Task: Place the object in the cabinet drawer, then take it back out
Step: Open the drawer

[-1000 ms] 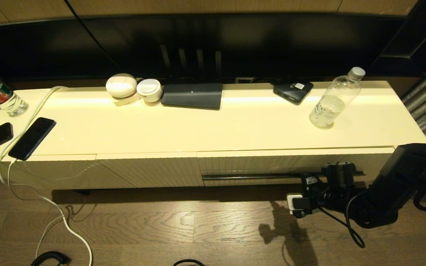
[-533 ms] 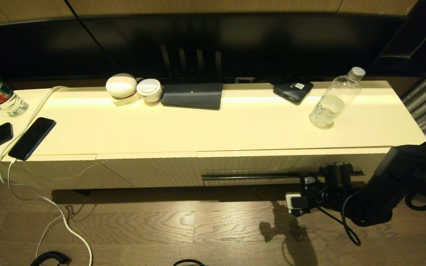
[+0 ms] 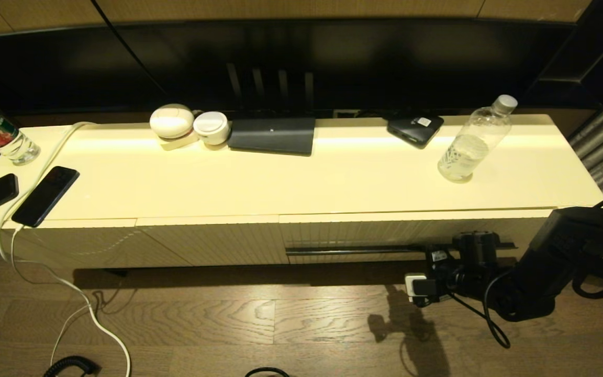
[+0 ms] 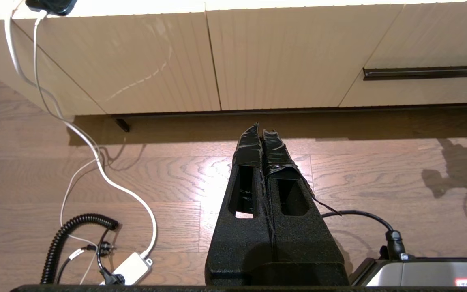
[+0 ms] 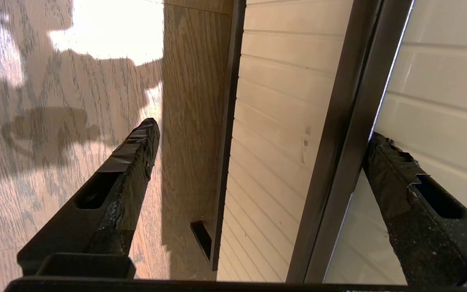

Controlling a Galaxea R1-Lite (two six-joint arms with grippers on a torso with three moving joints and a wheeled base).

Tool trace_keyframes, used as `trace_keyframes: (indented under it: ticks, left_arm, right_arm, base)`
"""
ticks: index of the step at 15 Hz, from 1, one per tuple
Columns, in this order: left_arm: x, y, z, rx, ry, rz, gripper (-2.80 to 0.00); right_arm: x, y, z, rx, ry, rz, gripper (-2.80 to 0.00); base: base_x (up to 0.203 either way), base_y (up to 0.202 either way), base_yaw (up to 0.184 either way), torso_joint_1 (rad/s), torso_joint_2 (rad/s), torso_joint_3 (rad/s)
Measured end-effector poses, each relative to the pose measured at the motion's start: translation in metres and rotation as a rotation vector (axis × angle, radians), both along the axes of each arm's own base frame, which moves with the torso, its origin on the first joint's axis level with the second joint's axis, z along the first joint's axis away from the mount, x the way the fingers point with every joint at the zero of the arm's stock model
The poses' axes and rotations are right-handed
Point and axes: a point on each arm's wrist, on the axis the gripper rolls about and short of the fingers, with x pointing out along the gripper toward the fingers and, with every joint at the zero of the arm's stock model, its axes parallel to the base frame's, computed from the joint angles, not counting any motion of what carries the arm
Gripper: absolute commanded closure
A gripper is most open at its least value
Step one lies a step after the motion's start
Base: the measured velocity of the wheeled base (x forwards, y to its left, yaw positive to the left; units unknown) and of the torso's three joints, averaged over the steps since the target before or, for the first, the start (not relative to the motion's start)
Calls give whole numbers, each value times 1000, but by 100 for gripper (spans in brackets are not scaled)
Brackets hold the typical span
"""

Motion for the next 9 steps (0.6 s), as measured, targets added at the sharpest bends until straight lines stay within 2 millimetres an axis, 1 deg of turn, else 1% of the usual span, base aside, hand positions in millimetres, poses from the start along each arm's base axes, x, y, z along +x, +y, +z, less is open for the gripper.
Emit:
trace_keyframes:
  ticks: [9]
  left_arm:
    - [0,0,0,0,0,0,0]
  right_arm:
    - [-20,-1,-11,-8,80,5,-280]
  base:
    - [0,0,0,0,0,0]
